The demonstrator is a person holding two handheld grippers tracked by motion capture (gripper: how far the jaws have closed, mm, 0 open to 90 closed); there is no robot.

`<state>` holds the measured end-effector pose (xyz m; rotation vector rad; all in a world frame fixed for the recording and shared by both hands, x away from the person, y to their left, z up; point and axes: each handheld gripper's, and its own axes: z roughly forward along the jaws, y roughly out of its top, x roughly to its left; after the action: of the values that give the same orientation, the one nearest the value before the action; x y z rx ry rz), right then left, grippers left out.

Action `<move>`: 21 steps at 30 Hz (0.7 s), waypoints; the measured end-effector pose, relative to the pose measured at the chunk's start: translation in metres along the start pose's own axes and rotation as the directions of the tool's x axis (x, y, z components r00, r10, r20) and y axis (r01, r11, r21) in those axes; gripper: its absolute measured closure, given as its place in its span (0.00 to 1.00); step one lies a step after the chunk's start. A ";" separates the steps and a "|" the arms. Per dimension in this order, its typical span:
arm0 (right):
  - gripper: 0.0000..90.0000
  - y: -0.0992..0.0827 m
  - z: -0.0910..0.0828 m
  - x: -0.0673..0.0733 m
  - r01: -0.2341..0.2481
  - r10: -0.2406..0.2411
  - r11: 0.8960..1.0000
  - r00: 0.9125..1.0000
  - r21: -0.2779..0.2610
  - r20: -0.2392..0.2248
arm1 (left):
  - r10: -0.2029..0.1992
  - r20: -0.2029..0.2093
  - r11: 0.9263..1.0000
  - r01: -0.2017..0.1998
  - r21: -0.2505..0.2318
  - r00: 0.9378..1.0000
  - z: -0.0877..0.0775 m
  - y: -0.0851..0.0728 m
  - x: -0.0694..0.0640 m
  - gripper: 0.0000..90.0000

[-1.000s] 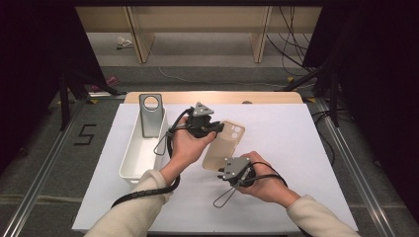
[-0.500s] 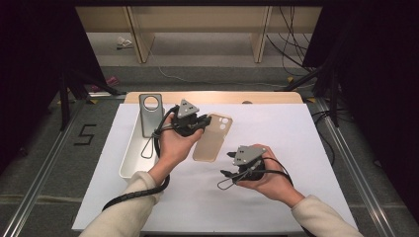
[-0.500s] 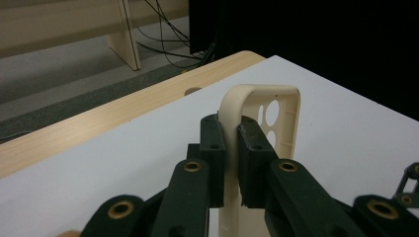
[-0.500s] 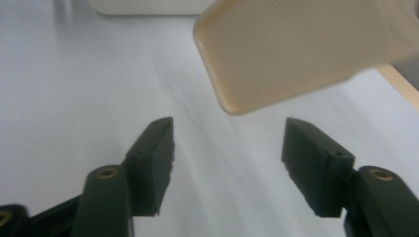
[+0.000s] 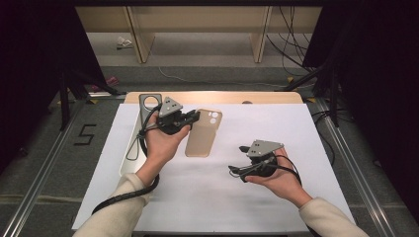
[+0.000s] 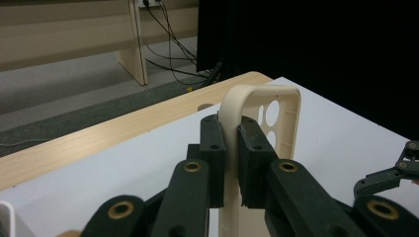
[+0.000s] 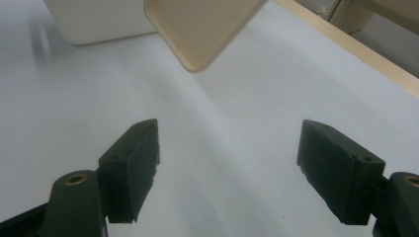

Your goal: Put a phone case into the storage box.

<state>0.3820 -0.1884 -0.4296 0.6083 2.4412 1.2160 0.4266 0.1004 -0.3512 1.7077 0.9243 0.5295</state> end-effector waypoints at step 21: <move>0.25 -0.013 -0.022 -0.014 -0.094 0.097 0.994 0.994 -0.062 0.050 | -0.008 -0.048 0.999 0.005 -0.053 0.999 -0.030 0.011 0.027 0.92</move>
<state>0.3806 -0.2171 -0.4263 0.7379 2.3474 1.2871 0.4241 0.1380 -0.3338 1.6503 0.9421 0.5886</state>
